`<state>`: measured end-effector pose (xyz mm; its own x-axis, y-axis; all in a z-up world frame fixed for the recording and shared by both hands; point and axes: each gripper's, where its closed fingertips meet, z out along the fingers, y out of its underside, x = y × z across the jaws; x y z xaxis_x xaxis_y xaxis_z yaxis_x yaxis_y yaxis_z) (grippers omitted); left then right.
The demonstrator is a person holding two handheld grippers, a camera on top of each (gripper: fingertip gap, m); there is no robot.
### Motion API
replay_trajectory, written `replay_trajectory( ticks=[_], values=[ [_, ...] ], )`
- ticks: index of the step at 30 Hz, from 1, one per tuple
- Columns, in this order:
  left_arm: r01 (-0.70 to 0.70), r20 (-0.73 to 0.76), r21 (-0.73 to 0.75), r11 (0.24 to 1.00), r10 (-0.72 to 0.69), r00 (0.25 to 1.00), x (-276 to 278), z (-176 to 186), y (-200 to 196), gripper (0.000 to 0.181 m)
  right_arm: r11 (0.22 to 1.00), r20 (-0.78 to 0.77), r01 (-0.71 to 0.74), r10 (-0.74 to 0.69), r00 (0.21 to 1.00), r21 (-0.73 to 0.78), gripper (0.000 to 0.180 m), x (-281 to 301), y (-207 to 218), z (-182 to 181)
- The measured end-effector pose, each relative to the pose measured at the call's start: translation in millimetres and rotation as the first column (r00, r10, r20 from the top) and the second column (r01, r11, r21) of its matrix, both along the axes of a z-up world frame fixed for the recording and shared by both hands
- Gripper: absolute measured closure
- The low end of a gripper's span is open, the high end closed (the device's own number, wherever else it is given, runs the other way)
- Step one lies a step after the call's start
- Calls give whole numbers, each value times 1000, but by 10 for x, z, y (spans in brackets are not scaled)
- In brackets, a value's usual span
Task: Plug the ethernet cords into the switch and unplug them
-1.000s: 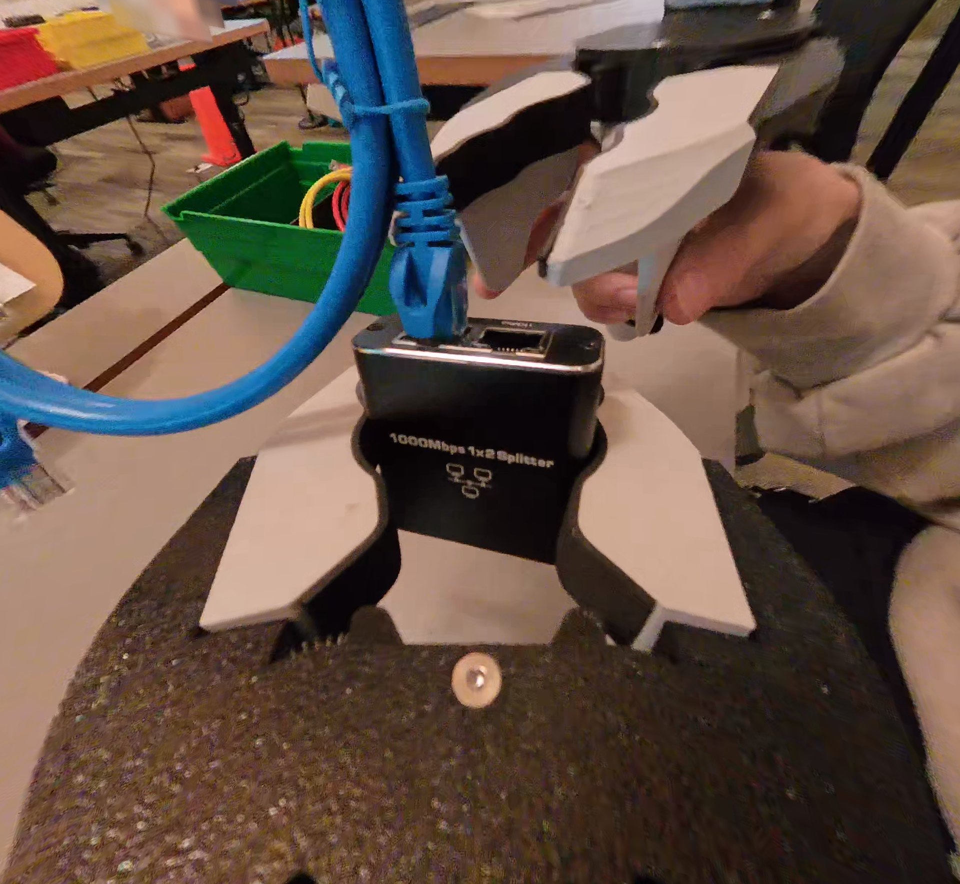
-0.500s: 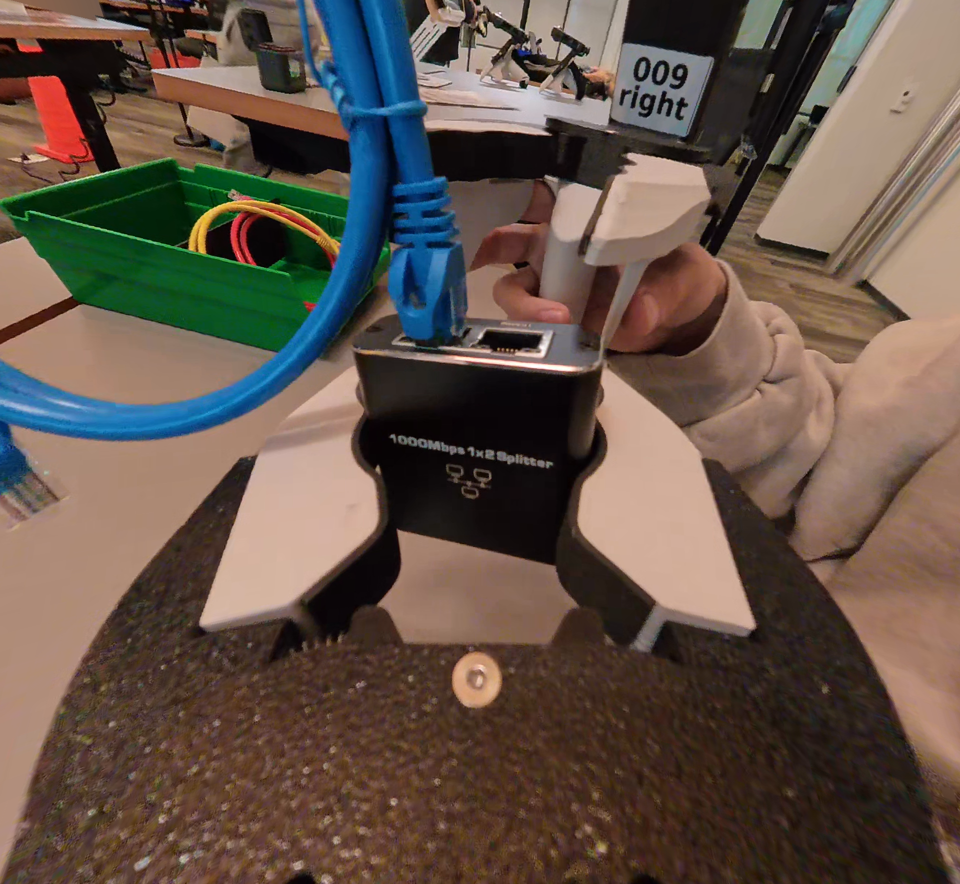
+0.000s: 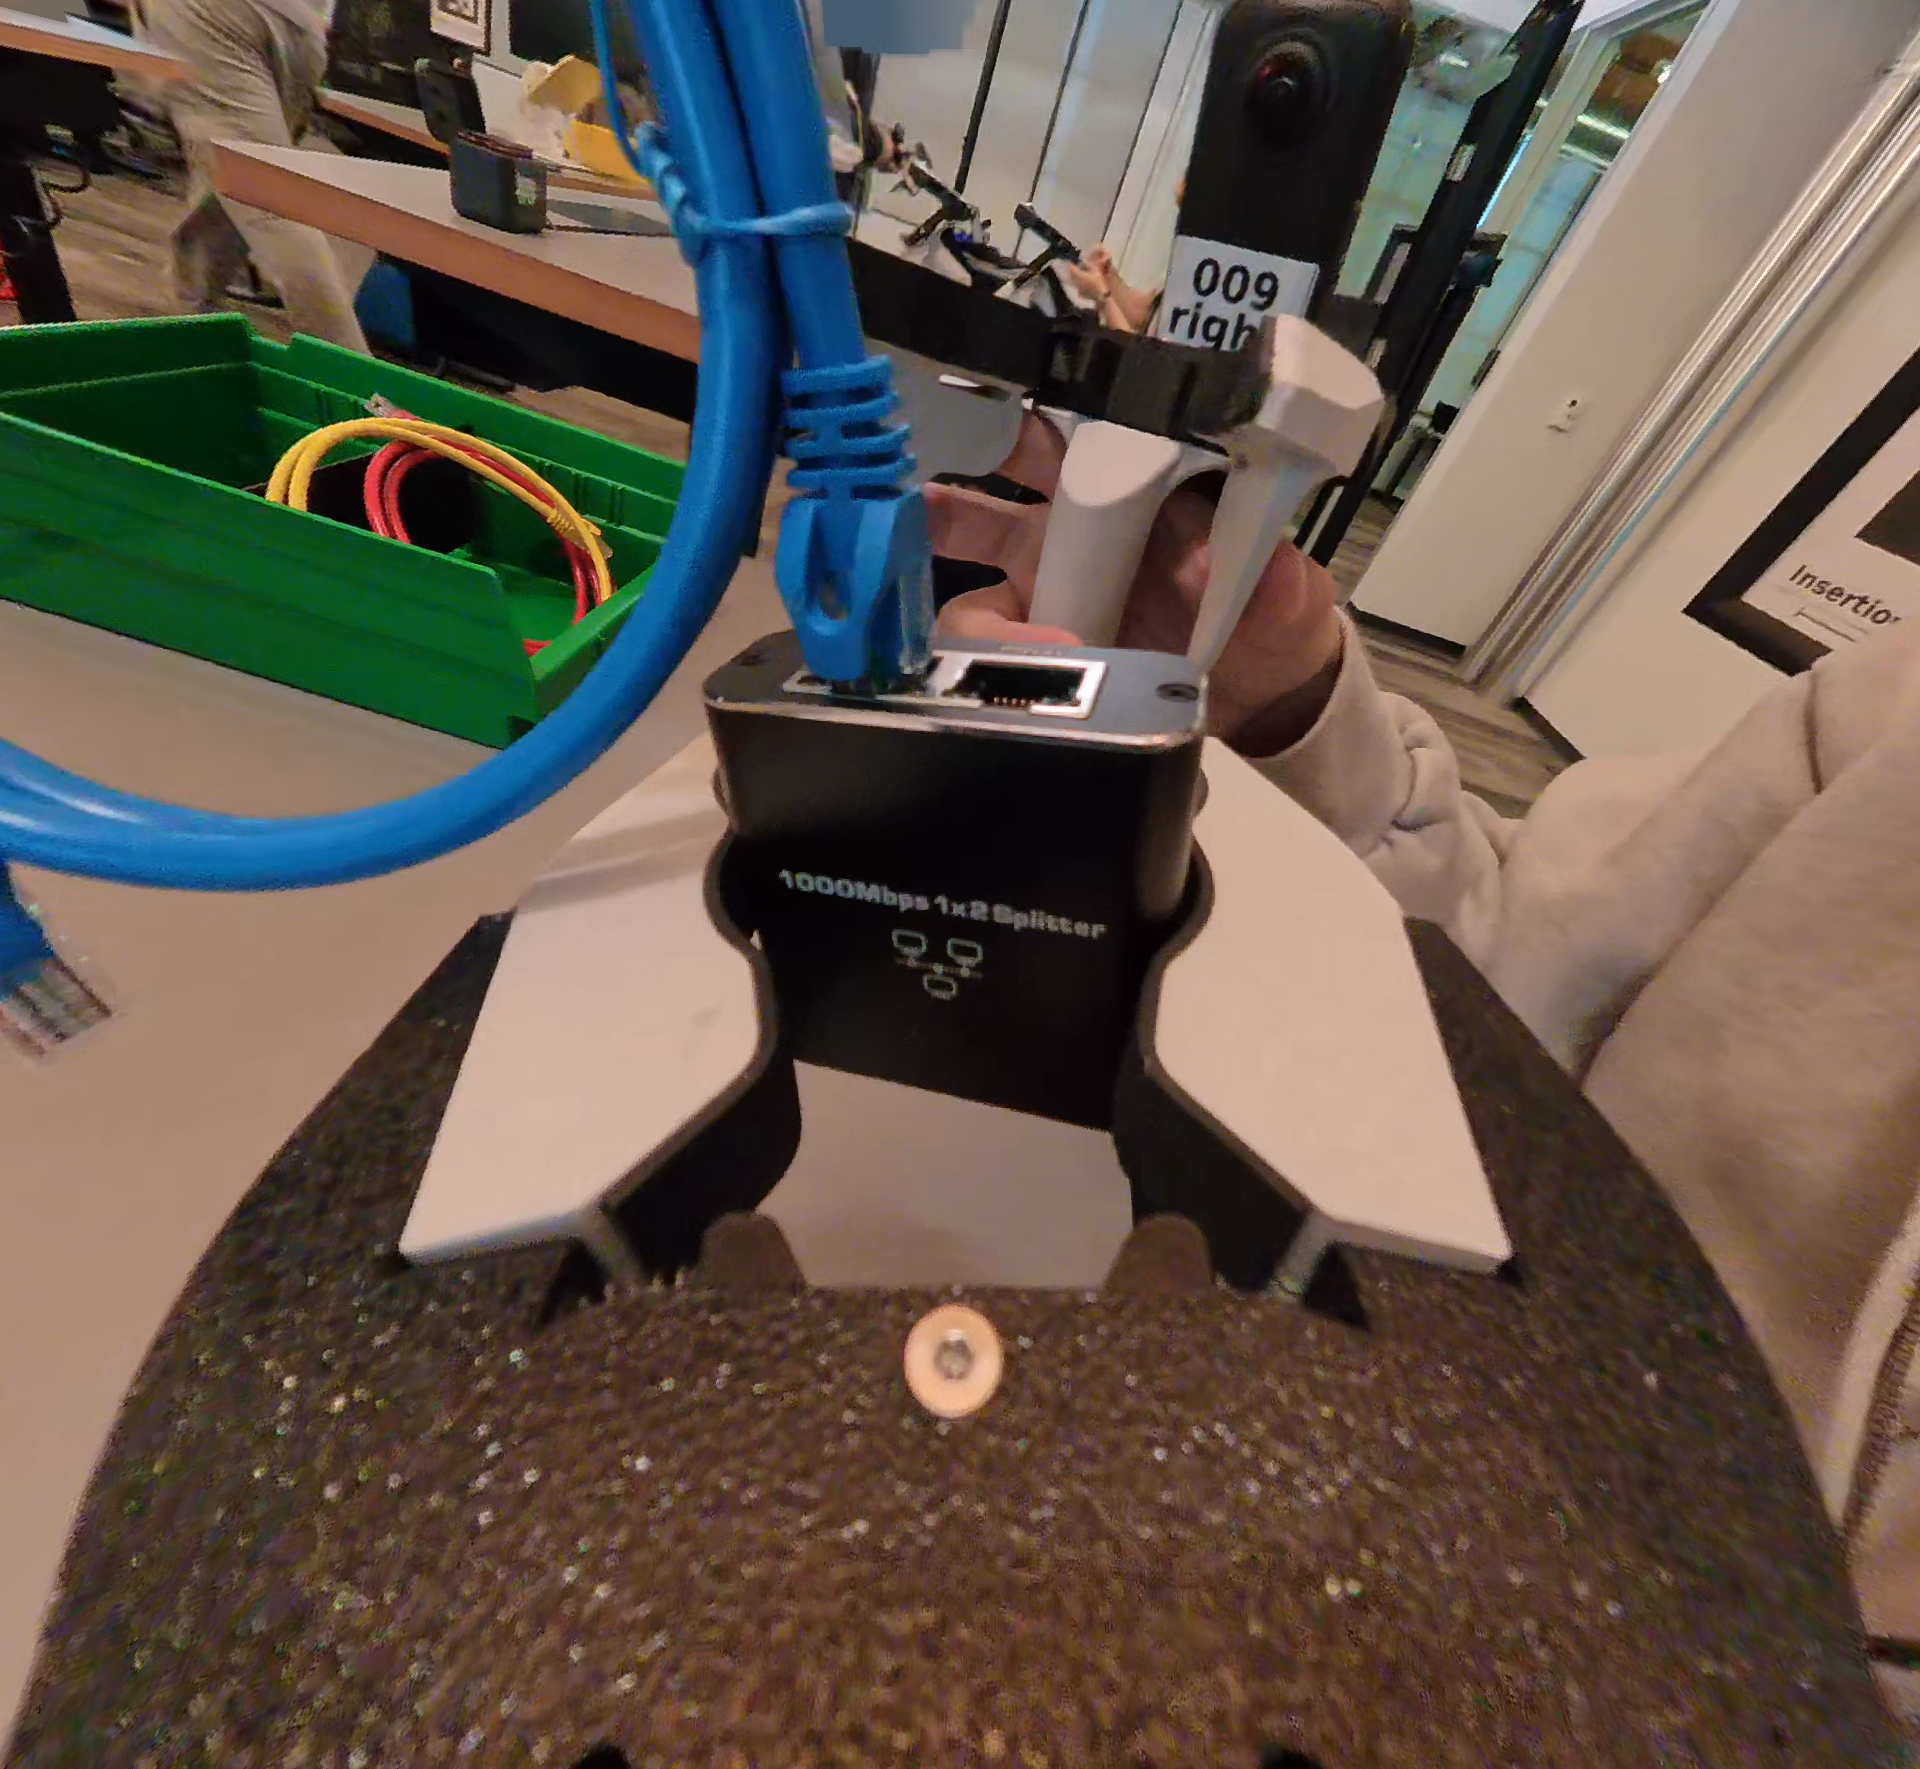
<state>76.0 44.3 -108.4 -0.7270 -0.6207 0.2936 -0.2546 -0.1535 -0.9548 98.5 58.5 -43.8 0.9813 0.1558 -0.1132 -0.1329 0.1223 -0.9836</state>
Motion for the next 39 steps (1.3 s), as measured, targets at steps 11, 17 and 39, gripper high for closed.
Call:
replay_trajectory(
  ticks=[11,17,39],
  values=[
    [-153,-12,220,964,159,987,177,-260,19,106,978,156,11,23,987,-210,126,-209,183,-332],
    [-194,-4,353,915,209,978,218,-417,8,106,964,133,37,-2,991,-263,136,-134,173,-421],
    [-762,592,631,147,543,595,436,-173,660,106,978,60,24,-12,998,-205,164,-215,286,-378]
  ],
)
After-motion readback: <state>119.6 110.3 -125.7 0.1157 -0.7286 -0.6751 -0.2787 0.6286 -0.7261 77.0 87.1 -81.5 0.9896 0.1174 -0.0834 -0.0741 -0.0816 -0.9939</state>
